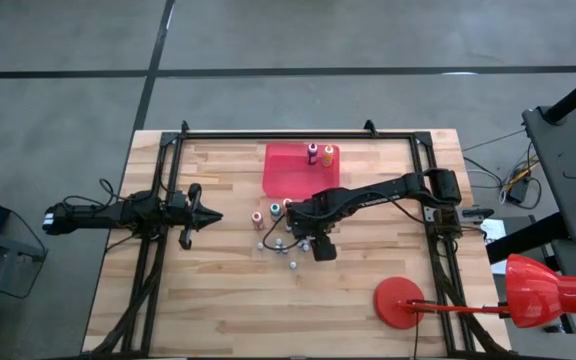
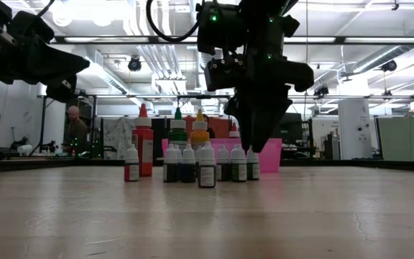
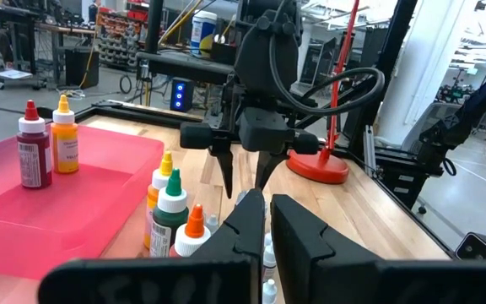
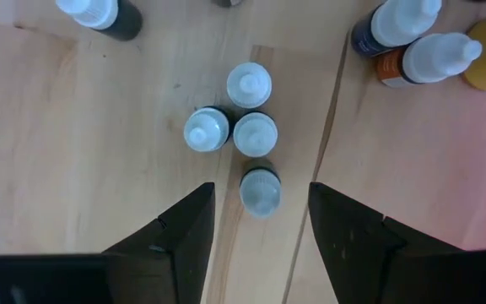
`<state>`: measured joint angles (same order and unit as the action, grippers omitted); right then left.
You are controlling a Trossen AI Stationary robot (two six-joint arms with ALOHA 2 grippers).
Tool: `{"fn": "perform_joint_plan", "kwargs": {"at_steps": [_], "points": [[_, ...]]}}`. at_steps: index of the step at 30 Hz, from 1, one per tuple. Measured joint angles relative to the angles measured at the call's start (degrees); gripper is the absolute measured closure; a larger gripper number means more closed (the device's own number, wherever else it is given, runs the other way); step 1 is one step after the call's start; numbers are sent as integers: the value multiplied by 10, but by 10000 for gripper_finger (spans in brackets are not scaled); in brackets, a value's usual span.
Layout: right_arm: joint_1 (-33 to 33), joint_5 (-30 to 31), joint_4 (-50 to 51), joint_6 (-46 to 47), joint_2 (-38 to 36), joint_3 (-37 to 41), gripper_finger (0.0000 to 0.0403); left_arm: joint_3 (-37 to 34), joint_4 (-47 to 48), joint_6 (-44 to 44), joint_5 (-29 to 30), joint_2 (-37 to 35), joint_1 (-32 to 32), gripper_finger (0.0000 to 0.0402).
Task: Pick & Place food coloring
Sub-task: Put the small green food coloring bottle into the pink bin
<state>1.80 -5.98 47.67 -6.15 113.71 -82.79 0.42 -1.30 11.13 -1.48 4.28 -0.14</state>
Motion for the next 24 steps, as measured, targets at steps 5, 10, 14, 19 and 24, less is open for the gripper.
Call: {"fn": "perform_joint_plan", "kwargs": {"at_steps": [5, 10, 14, 19, 24], "points": [[0, 0, -18, 2, 0, 15, 220, 0, 0, 0, 0, 0, 0, 402], [0, 0, -24, 11, 0, 22, 222, 0, 0, 0, 0, 0, 0, 402], [0, 0, -33, 13, 0, 25, 228, 0, 0, 0, 0, 0, 0, 402], [0, 0, -37, 17, 0, 28, 236, 0, 0, 0, 0, 0, 0, 402], [0, 0, -38, 17, 0, 28, 256, 0, 0, 0, 0, 0, 0, 402]]}}
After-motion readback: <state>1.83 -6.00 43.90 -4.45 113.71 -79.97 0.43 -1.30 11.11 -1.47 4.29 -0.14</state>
